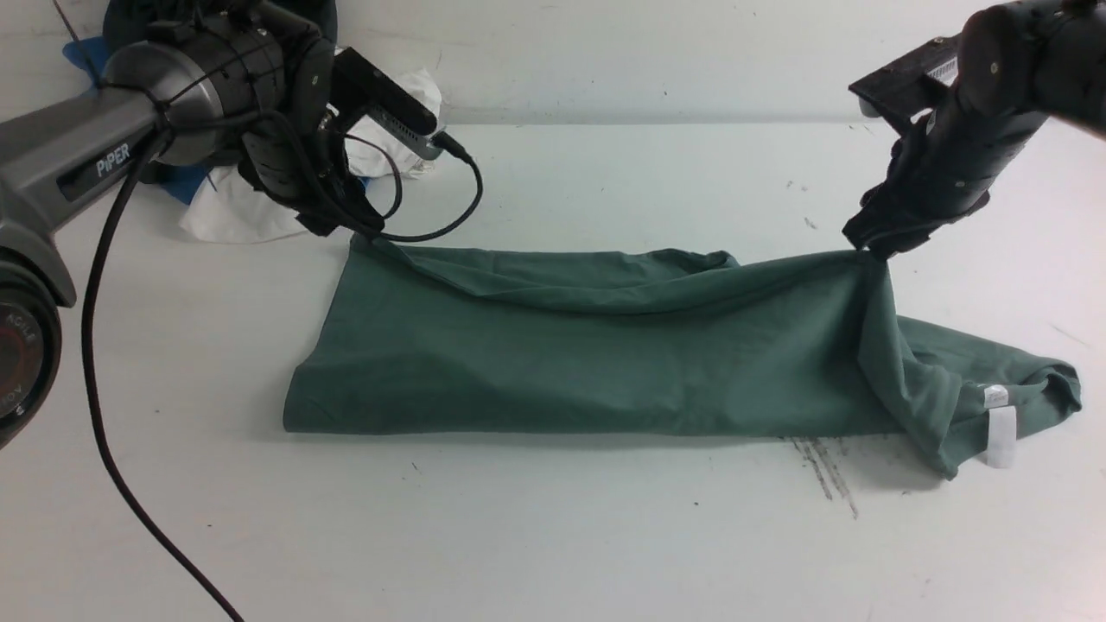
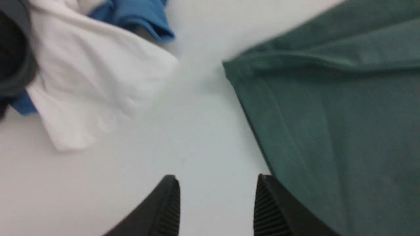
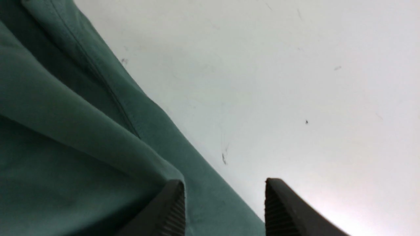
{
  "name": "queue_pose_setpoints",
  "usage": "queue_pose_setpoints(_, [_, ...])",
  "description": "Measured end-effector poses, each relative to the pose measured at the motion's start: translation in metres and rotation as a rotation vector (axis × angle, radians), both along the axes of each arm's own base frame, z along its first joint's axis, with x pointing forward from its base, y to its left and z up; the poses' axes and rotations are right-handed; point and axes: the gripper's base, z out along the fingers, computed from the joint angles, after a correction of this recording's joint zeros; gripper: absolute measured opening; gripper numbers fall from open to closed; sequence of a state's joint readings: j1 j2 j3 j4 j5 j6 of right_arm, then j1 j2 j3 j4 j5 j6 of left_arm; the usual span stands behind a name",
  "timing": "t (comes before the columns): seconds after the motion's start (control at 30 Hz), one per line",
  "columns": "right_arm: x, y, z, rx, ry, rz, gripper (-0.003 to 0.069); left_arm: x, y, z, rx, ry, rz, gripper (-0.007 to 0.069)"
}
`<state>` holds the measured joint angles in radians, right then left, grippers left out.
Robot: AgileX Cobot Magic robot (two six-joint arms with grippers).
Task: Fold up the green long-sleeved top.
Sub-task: Use both arms to drag the lower edge of the fabric forward and fold it over the upper edge
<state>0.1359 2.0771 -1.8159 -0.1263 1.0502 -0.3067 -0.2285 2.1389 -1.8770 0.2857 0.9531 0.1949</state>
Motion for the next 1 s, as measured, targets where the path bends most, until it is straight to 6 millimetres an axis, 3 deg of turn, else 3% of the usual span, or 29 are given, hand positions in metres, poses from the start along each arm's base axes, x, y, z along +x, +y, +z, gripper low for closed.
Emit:
queue_pose_setpoints(0.13, [-0.029, 0.001, 0.044, 0.09, 0.055, -0.084, 0.038, -0.024, -0.02, -0.009, -0.051, 0.239, 0.004, 0.0118])
queue_pose_setpoints(0.27, [-0.054, 0.005, 0.066, 0.179, 0.047, -0.089, 0.0382, -0.03, -0.028, -0.017, -0.129, 0.323, -0.049, 0.0024])
queue_pose_setpoints(0.33, [-0.085, 0.01, 0.067, 0.21, 0.087, -0.089, 0.0383, -0.034, -0.033, -0.024, -0.17, 0.365, -0.091, -0.0001])
queue_pose_setpoints(0.37, [-0.103, 0.012, 0.064, 0.207, 0.117, -0.091, 0.0383, -0.035, -0.034, -0.028, -0.18, 0.38, -0.106, -0.0006])
queue_pose_setpoints(0.4, [-0.106, 0.013, 0.063, 0.203, 0.122, -0.086, 0.0383, -0.036, -0.034, -0.03, -0.18, 0.386, -0.107, -0.0007])
queue_pose_setpoints(0.43, [-0.132, 0.014, 0.053, 0.186, 0.162, -0.103, 0.0383, -0.038, -0.034, -0.035, -0.183, 0.399, -0.115, -0.0008])
queue_pose_setpoints(0.47, [-0.144, 0.013, 0.046, 0.17, 0.168, -0.112, 0.0383, -0.038, -0.034, -0.037, -0.184, 0.4, -0.115, -0.0008])
queue_pose_setpoints(0.57, [-0.163, 0.011, 0.026, 0.12, 0.164, -0.124, 0.0383, -0.037, -0.035, -0.039, -0.188, 0.387, -0.117, -0.0008])
queue_pose_setpoints(0.63, [-0.173, 0.011, 0.001, 0.088, 0.166, -0.125, 0.0383, -0.035, -0.035, -0.04, -0.194, 0.365, -0.118, -0.0008])
queue_pose_setpoints(0.8, [-0.175, 0.015, -0.029, 0.077, 0.152, -0.128, 0.0384, -0.032, -0.036, -0.04, -0.201, 0.336, -0.12, -0.0008])
queue_pose_setpoints(1.0, [-0.155, 0.012, -0.053, 0.018, 0.078, -0.166, 0.0384, -0.027, -0.028, -0.039, -0.211, 0.305, -0.101, -0.0008])
